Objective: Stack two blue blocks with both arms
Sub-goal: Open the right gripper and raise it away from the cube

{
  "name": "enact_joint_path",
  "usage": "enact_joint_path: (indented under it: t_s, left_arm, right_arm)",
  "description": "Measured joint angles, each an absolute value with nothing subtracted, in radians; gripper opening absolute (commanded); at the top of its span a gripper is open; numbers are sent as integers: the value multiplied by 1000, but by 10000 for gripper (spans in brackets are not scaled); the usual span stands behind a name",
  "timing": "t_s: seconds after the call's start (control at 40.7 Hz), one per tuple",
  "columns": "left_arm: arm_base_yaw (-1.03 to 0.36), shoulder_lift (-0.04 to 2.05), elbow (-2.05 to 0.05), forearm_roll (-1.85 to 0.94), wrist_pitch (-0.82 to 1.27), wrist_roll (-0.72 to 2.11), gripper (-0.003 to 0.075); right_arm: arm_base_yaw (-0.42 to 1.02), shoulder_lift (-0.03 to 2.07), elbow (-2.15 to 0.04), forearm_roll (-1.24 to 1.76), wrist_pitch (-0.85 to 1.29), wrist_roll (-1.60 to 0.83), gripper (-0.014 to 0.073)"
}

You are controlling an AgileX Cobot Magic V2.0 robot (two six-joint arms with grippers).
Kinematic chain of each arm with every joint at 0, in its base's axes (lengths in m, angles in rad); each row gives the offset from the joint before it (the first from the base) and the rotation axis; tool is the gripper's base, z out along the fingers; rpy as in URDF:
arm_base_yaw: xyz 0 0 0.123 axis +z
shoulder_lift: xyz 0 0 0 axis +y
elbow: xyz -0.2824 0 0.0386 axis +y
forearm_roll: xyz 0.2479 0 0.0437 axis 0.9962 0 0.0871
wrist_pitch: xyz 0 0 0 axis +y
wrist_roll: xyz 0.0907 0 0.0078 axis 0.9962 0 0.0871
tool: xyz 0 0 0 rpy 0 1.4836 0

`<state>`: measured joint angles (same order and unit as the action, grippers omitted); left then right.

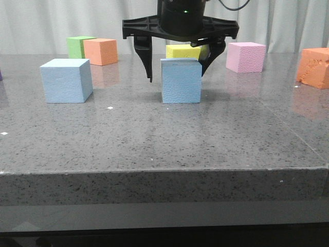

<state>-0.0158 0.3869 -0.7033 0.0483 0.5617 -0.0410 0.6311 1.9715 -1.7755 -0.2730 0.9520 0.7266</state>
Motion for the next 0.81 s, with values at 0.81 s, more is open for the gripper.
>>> enact_joint_path:
  t_s: [0.81]
  left_arm:
    - [-16, 387, -703, 48, 562, -41, 438]
  right_arm:
    - [438, 1153, -1077, 77, 826, -77, 644]
